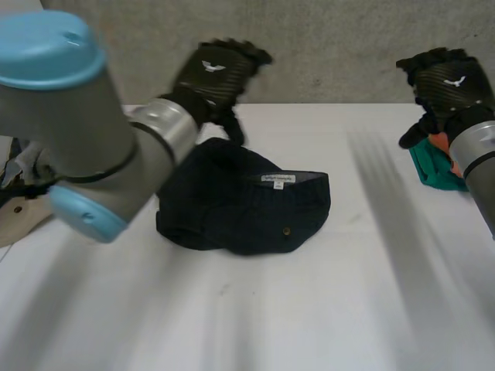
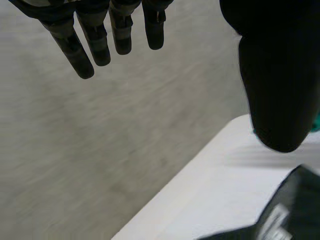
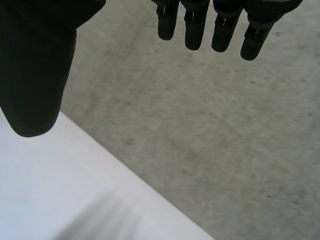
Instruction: Fold the laundry.
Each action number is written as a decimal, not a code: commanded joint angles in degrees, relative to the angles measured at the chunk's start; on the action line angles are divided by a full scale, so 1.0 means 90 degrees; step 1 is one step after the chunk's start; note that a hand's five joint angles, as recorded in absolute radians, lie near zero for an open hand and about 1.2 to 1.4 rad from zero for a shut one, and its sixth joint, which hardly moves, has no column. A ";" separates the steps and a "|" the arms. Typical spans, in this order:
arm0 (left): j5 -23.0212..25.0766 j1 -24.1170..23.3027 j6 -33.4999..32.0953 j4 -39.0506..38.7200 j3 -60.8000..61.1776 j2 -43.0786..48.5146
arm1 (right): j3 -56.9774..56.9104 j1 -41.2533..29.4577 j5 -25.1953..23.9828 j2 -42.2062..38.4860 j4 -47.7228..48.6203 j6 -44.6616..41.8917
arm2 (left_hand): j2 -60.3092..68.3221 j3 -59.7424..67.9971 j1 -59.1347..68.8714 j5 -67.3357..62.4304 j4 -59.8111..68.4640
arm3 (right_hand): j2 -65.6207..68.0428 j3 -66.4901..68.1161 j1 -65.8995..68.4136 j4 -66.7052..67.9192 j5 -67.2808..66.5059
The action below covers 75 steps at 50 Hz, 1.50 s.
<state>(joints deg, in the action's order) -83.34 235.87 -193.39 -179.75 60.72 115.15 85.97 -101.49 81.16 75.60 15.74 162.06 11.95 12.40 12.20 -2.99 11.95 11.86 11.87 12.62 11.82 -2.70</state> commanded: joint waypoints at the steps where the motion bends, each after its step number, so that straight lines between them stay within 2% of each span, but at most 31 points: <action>1: -0.0924 0.0802 0.0042 -0.0018 0.1648 -0.1104 | -0.0011 -0.0568 -0.0939 -0.0001 -0.0732 -0.0495 | -0.0175 -0.0225 -0.0202 0.0290 -0.0175 | -0.0206 -0.0208 -0.0291 -0.0202 0.0300; 6: -0.1082 0.1360 0.0218 0.0089 0.2656 -0.1408 | -0.0226 -0.0979 -0.1635 -0.0332 -0.0840 -0.1219 | -0.0156 -0.0206 -0.0183 0.0271 -0.0156 | -0.0206 -0.0208 -0.0291 -0.0202 0.0300; 13: -0.1014 0.1936 0.0628 0.0284 0.3681 -0.1438 | -0.1308 -0.1711 -0.1869 -0.1541 -0.0996 -0.1776 | -0.0119 -0.0169 -0.0146 0.0234 -0.0119 | -0.0094 -0.0095 -0.0178 -0.0089 0.0187; 20: -0.0623 0.2113 0.0872 0.0353 0.4112 -0.1106 | -0.2442 -0.2180 -0.1977 -0.2675 -0.1104 -0.1972 | 0.0161 0.0111 0.0134 -0.0046 0.0161 | 0.0335 0.0334 0.0251 0.0340 -0.0242; 23: -0.0447 0.2152 0.0921 0.0353 0.4161 -0.0872 | -0.2969 -0.2395 -0.2201 -0.3222 -0.1133 -0.2040 | 0.0236 0.0186 0.0209 -0.0121 0.0236 | 0.0336 0.0334 0.0251 0.0340 -0.0243; 29: -0.0447 0.2249 0.0931 0.0333 0.4181 -0.0725 | -0.3946 -0.2766 -0.2573 -0.4228 -0.1494 -0.2225 | 0.0218 0.0168 0.0191 -0.0102 0.0218 | 0.0560 0.0558 0.0476 0.0565 -0.0467; 34: -0.0427 0.2415 0.0941 0.0324 0.4181 -0.0802 | -0.4649 -0.2952 -0.2524 -0.4951 -0.1836 -0.2616 | 0.0106 0.0056 0.0079 0.0009 0.0106 | 0.0877 0.0875 0.0792 0.0881 -0.0783; 37: -0.0398 0.2503 0.0941 0.0324 0.4181 -0.0890 | -0.5186 -0.2991 -0.2320 -0.5430 -0.1963 -0.2860 | -0.0062 -0.0112 -0.0089 0.0177 -0.0062 | 0.1771 0.1769 0.1686 0.1776 -0.1678; 40: -0.0359 0.2542 0.0941 0.0324 0.4190 -0.0939 | -0.5752 -0.3001 -0.2065 -0.5704 -0.2002 -0.3065 | -0.0175 -0.0224 -0.0202 0.0290 -0.0175 | 0.6487 0.6486 0.6403 0.6492 -0.6394; 41: -0.0349 0.2552 0.0941 0.0324 0.4190 -0.0930 | -0.5986 -0.2982 -0.1968 -0.5685 -0.2031 -0.3104 | -0.0217 -0.0267 -0.0244 0.0332 -0.0217 | 0.7561 0.7559 0.7476 0.7565 -0.7467; 44: -0.0339 0.2542 0.0941 0.0304 0.4181 -0.0910 | -0.6105 -0.2962 -0.1851 -0.5422 -0.2022 -0.2852 | -0.0217 -0.0267 -0.0244 0.0332 -0.0217 | 0.7572 0.7570 0.7487 0.7576 -0.7478; 48: -0.0339 0.2464 0.0921 0.0255 0.4132 -0.0871 | -0.5745 -0.2962 -0.1685 -0.4535 -0.1740 -0.1750 | -0.0217 -0.0267 -0.0244 0.0332 -0.0217 | 0.7572 0.7570 0.7487 0.7576 -0.7478; 49: -0.0359 0.2396 0.0912 0.0217 0.4064 -0.0823 | -0.5483 -0.2952 -0.1588 -0.4078 -0.1536 -0.1361 | -0.0217 -0.0267 -0.0244 0.0332 -0.0217 | 0.7572 0.7570 0.7487 0.7576 -0.7478; 53: -0.0398 0.2163 0.0941 0.0138 0.3752 -0.0540 | -0.4517 -0.3001 -0.1246 -0.3168 -0.0950 -0.0724 | -0.0217 -0.0267 -0.0244 0.0332 -0.0217 | 0.7572 0.7570 0.7487 0.7576 -0.7478; 58: -0.0427 0.1791 0.1184 0.0119 0.3186 -0.0208 | -0.3568 -0.3030 -0.0660 -0.2375 -0.0284 -0.0771 | -0.0217 -0.0267 -0.0244 0.0332 -0.0217 | 0.7572 0.7570 0.7487 0.7576 -0.7478; 61: -0.0447 0.1508 0.1671 0.0119 0.2757 0.0007 | -0.3206 -0.3069 -0.0173 -0.2131 -0.0167 -0.0878 | -0.0217 -0.0267 -0.0244 0.0332 -0.0217 | 0.7572 0.7570 0.7487 0.7576 -0.7478; 68: -0.0262 0.0922 0.2980 0.0391 0.2072 0.0281 | -0.2727 -0.3206 0.0531 -0.2061 -0.0400 -0.1210 | -0.0217 -0.0267 -0.0244 0.0332 -0.0217 | 0.7572 0.7570 0.7487 0.7576 -0.7478; 75: 0.0090 0.0687 0.3343 0.0753 0.2013 0.0369 | -0.2414 -0.3206 0.0874 -0.2111 -0.0371 -0.1279 | -0.0217 -0.0267 -0.0244 0.0332 -0.0217 | 0.7572 0.7570 0.7487 0.7576 -0.7478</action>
<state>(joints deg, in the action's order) -85.27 243.96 -166.63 -175.77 79.55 117.72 62.07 -130.27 86.42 57.27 12.66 151.28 11.69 12.40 11.89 -2.98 11.62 67.25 67.49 64.03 68.29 -57.19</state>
